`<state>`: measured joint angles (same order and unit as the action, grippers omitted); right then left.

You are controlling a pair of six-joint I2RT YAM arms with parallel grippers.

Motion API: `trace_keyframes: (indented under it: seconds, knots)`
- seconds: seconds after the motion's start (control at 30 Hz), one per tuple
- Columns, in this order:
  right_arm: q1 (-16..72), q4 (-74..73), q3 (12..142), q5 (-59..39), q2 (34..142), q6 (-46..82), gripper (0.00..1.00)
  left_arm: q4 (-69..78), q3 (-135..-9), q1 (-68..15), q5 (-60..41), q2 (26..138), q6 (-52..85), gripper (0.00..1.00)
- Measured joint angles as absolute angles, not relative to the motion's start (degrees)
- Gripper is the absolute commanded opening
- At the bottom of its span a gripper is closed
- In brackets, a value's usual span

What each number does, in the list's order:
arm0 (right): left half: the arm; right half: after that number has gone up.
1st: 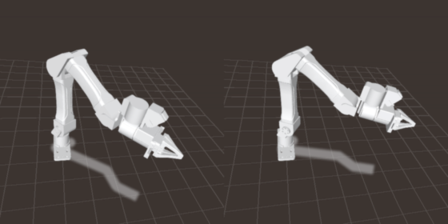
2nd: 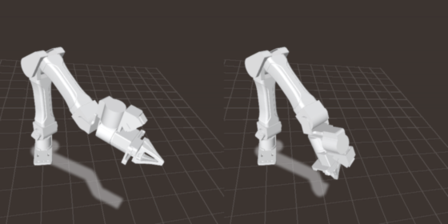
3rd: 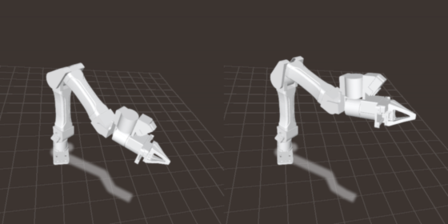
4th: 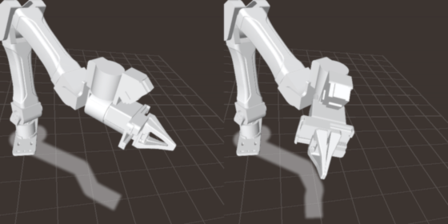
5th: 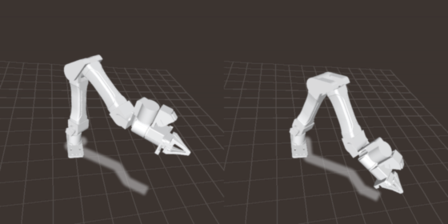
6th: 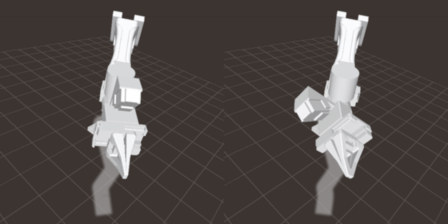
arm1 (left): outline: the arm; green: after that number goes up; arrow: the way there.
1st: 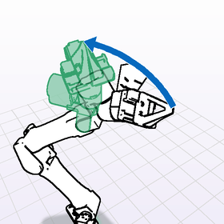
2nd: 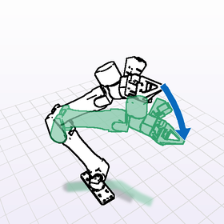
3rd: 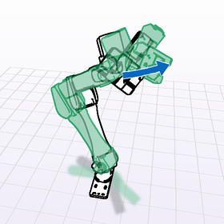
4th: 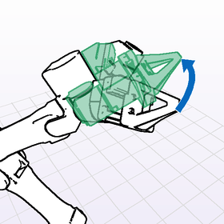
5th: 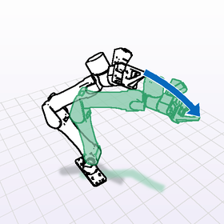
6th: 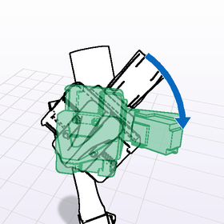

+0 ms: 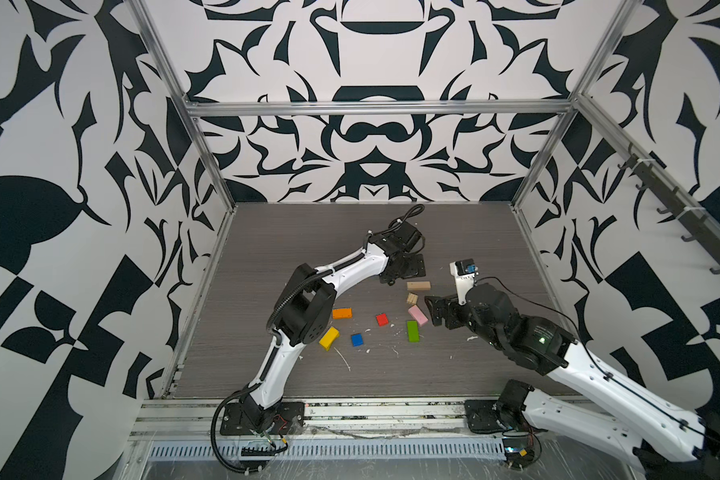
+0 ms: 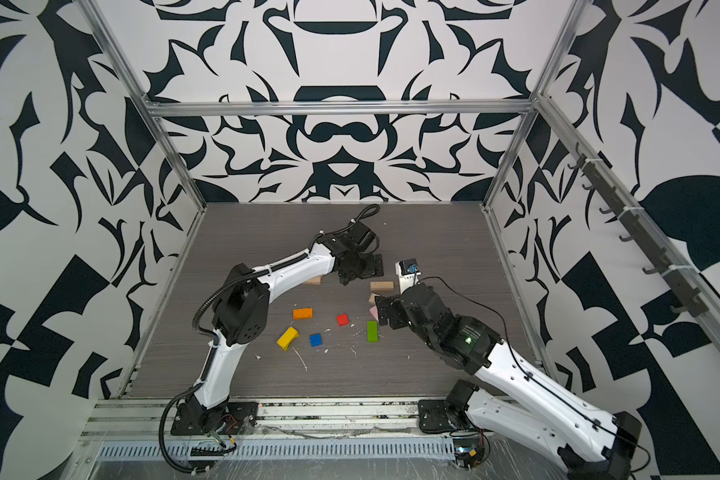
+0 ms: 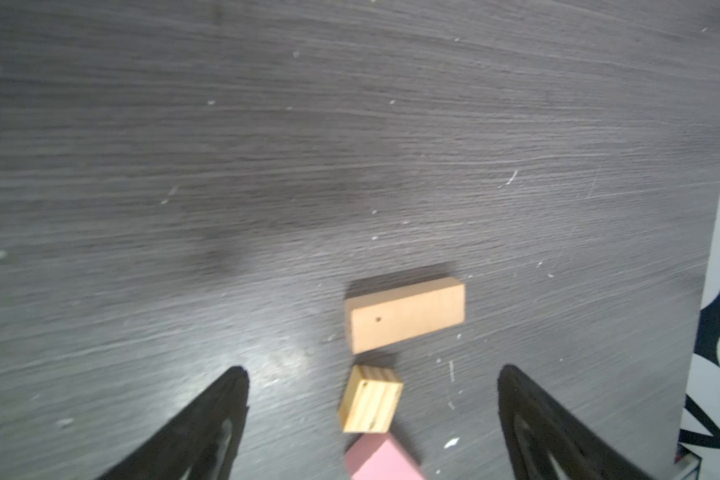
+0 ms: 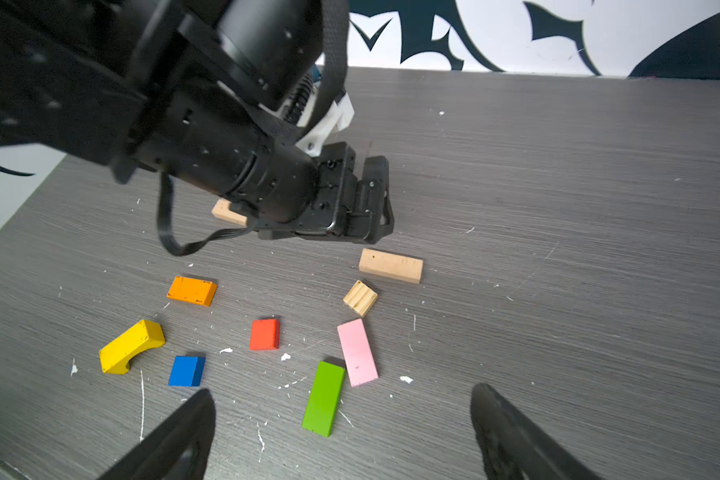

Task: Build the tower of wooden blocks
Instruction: 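Move the left gripper farther out to the wood bar beside the cube, then lower and close the left gripper on that wood bar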

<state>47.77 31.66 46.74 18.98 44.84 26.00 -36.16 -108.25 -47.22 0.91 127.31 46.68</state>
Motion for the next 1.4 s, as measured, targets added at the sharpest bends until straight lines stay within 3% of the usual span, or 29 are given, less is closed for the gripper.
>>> trace_keyframes:
  seconds: [0.33,1.4]
  knots:
    - [47.8,36.1,46.8,19.4,39.8,25.8,0.98,-38.9,-119.7,-49.0,3.5,136.3,47.0,0.94]
    - [47.8,48.2,48.6,18.6,30.4,27.6,0.97,-52.7,-135.2,-55.0,17.3,147.8,50.2,0.95]
